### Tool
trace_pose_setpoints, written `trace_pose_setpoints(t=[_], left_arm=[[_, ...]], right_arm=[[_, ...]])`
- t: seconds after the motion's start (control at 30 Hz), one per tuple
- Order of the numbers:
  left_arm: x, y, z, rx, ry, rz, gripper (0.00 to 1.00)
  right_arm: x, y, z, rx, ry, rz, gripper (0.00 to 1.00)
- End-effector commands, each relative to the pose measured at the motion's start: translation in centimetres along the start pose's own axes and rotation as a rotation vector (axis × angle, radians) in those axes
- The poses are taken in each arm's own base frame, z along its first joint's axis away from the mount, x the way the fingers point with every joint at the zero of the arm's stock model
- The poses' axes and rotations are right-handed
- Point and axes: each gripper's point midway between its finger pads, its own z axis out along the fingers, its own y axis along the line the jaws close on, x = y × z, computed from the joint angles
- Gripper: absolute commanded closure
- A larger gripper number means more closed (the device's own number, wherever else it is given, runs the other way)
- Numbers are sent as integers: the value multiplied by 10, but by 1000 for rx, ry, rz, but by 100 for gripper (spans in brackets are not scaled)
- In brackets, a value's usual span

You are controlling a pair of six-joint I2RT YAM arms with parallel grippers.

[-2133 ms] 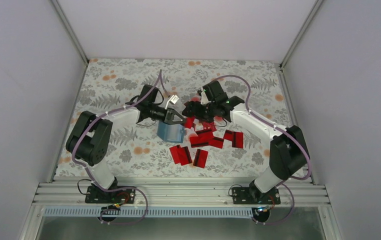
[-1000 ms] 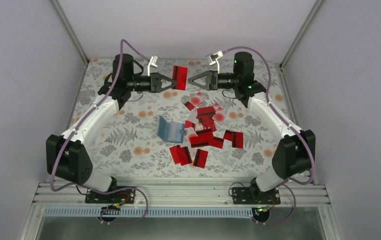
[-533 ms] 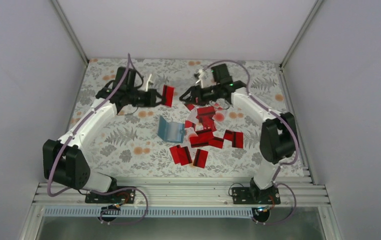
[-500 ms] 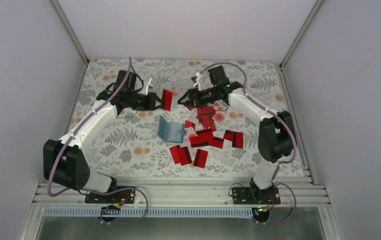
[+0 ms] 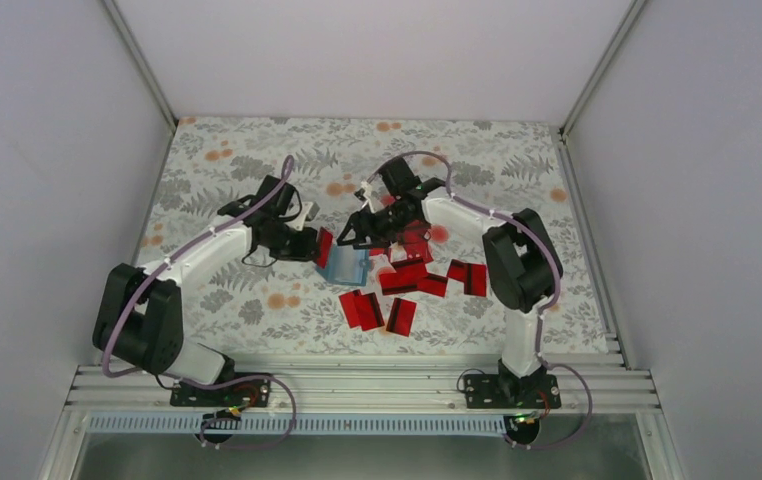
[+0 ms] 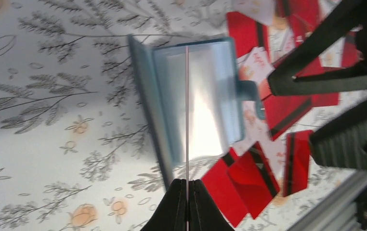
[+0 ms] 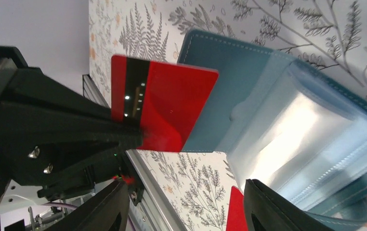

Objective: Put the credit cards into the card holder

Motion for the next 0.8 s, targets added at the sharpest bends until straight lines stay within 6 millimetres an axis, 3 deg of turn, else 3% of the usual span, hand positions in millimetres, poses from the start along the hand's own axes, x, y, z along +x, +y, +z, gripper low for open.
trace_pose_setpoints(t=[0.0, 0.53, 0.77], left_arm=[[12, 28, 8, -124, 33, 7, 98], [43, 44, 29, -112, 68, -16, 98], [16, 24, 4, -91, -8, 19, 98]], right_arm=[[8, -5, 17, 39, 35, 23, 39], [25, -45, 47, 64, 92, 127, 38], [25, -46, 53, 56, 96, 127, 38]])
